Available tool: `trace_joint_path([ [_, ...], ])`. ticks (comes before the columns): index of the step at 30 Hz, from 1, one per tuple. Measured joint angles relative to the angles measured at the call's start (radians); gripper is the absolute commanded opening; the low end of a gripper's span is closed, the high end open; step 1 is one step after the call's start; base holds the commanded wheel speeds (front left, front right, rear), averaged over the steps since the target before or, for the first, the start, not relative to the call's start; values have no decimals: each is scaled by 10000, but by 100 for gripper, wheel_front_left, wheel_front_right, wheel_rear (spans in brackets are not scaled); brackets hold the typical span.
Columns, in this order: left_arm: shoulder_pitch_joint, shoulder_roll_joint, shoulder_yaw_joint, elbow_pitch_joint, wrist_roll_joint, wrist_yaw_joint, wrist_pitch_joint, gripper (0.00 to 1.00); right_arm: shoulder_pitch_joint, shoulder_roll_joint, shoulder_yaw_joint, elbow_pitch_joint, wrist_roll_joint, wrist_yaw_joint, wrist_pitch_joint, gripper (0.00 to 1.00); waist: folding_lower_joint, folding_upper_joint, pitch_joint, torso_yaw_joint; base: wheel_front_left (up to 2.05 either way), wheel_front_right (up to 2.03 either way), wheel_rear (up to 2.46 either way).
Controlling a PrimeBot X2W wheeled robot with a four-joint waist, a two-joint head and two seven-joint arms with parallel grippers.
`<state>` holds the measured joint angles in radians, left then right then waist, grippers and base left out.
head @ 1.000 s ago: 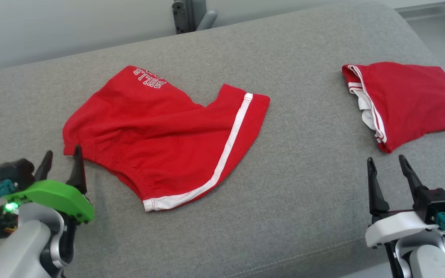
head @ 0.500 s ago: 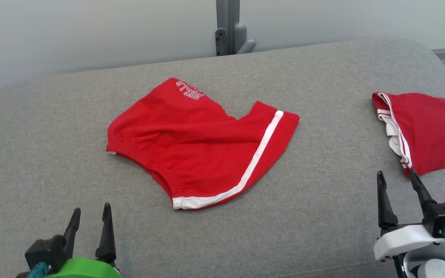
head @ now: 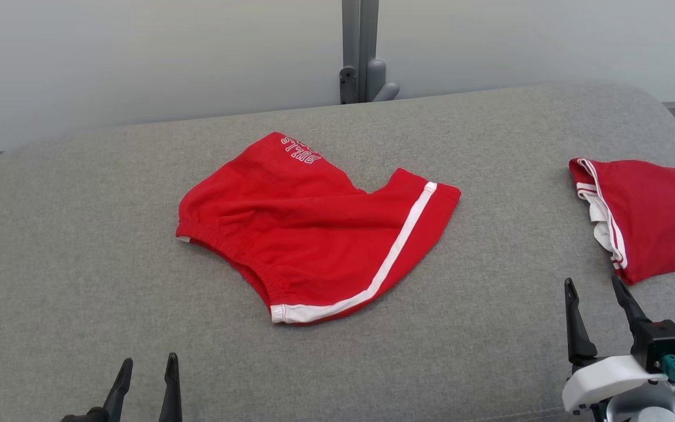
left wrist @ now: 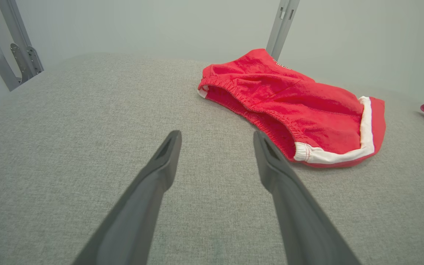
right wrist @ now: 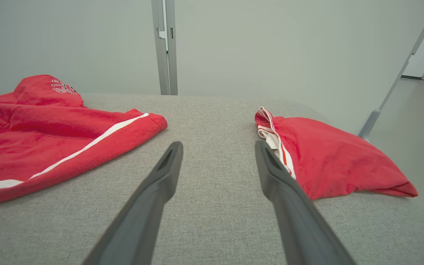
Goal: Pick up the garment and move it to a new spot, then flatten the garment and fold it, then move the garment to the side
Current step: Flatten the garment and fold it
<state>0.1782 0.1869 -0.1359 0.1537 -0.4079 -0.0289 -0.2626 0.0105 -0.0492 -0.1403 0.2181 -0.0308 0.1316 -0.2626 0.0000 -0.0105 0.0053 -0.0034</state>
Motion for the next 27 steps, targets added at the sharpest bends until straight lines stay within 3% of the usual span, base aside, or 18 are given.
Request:
trace_joint_path([
  [10, 56, -717, 924, 217, 805, -773, 2, 100, 0, 0, 113, 134, 2, 0, 0, 100, 0, 0, -95, -65, 0, 0, 0],
  [27, -25, -1064, 966, 380, 1131, -993, 2, 100, -236, -2, 332, 155, 69, 0, 0, 100, 0, 0, 123, -148, 0, 0, 0],
])
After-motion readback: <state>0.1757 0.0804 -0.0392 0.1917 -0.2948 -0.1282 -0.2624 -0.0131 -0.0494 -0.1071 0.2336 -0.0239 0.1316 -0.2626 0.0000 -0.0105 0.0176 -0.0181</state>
